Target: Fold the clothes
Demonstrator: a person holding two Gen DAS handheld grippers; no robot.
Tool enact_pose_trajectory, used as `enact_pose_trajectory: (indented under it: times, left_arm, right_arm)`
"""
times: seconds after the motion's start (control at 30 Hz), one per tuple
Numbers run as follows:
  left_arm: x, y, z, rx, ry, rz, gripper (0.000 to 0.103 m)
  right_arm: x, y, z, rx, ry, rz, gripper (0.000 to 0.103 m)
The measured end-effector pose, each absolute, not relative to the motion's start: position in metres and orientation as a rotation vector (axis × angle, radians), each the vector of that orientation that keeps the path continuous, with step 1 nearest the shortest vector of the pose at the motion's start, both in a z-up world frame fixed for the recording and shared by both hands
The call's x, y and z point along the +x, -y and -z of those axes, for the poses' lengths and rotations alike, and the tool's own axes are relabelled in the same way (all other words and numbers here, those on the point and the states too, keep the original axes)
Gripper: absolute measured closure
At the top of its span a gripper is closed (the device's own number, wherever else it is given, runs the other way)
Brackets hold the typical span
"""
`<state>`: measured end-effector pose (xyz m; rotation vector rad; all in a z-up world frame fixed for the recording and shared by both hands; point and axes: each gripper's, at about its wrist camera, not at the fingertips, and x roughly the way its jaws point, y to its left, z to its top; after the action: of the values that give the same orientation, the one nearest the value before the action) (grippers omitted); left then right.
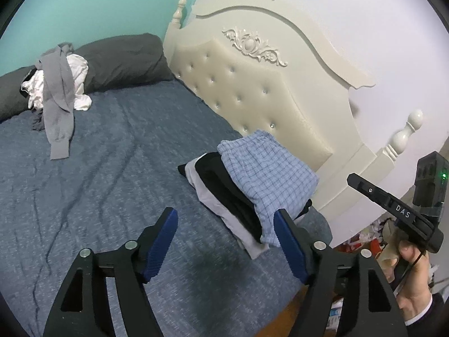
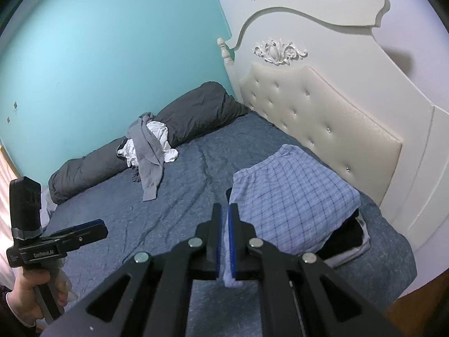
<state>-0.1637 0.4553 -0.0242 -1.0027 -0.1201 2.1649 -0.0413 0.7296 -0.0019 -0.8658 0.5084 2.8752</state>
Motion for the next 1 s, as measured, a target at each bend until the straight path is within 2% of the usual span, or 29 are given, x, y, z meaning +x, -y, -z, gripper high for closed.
enact_pose_trajectory:
  times: [0.67, 0.73, 0.87, 1.0]
  left_arm:
    - [-0.109, -0.409, 0.008, -0.936, 0.017, -2.202, 0.017]
    - [-0.104, -0.404, 0.007, -0.926, 0.007, -2.210, 0.014]
    - [-0.095, -0.397, 0.008, -0.917, -0.024, -2.234, 0.013]
    - [-0.086, -0.389, 0.008, -0.897, -0.057, -2.261, 0.008]
  right_arm:
    - [0.014, -0.669, -0.001, -0.853, -0.466, -2.828, 0.097]
    - [0.020, -0.667, 0.001, -0.850, -0.490, -2.824, 0.094]
    - [0.030, -0.654, 0.003, -0.840, -0.483, -2.823, 0.065]
    - [0.039, -0.642, 0.001, -0.821, -0.461, -2.835, 0.057]
